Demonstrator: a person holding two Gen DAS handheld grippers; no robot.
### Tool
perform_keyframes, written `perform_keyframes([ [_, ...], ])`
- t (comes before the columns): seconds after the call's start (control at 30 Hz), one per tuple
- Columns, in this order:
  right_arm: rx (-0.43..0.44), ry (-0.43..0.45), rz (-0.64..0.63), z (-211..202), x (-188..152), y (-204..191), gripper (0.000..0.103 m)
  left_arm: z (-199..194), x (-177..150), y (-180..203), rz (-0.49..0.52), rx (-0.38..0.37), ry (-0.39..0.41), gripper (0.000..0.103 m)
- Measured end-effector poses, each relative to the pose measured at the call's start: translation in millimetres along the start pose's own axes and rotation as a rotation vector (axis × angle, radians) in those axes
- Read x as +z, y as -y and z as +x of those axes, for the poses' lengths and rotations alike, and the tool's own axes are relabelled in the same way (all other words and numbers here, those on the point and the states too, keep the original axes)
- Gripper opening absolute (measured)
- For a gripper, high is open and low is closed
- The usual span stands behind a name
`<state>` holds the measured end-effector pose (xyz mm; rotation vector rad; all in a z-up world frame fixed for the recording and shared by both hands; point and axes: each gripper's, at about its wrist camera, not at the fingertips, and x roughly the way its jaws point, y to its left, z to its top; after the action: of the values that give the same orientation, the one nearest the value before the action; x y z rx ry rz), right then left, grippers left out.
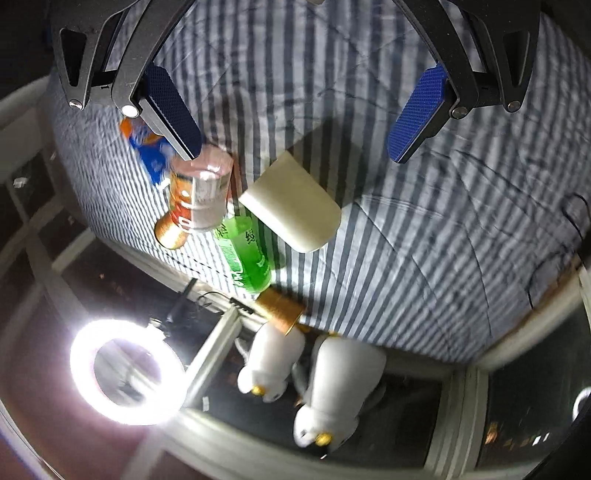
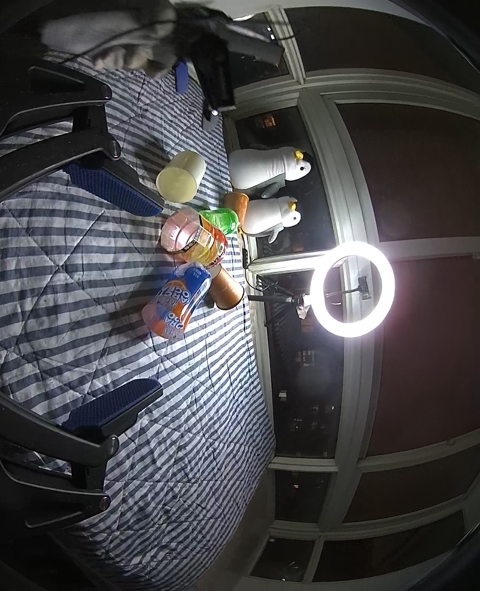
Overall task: Flip cup upside down
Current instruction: 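Move the left gripper to the cream cup lying on its side, then close the left gripper on the cream cup and lift it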
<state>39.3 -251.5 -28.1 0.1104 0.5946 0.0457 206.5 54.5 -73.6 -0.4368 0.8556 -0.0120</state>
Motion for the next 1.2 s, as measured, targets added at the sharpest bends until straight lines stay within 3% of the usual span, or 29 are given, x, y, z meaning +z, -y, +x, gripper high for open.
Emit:
perform_keyframes([
  [0.23,-0.007,-0.012,0.011,7,-2,7,0.087,61,21,-15,-0.193,0.004,-0.107,0.102],
  [0.47,-0.027,-0.026,0.028,12,-7,19,0.087,96,32,-24,-0.313,0.018,-0.135,0.099],
  [0.83,-0.050,-0.041,0.062,24,-11,35,0.087,143,50,-18,-0.363,0.091,-0.189,0.091],
  [1.2,-0.063,-0.056,0.091,31,-13,47,0.087,164,50,-26,-0.425,0.063,-0.220,0.084],
])
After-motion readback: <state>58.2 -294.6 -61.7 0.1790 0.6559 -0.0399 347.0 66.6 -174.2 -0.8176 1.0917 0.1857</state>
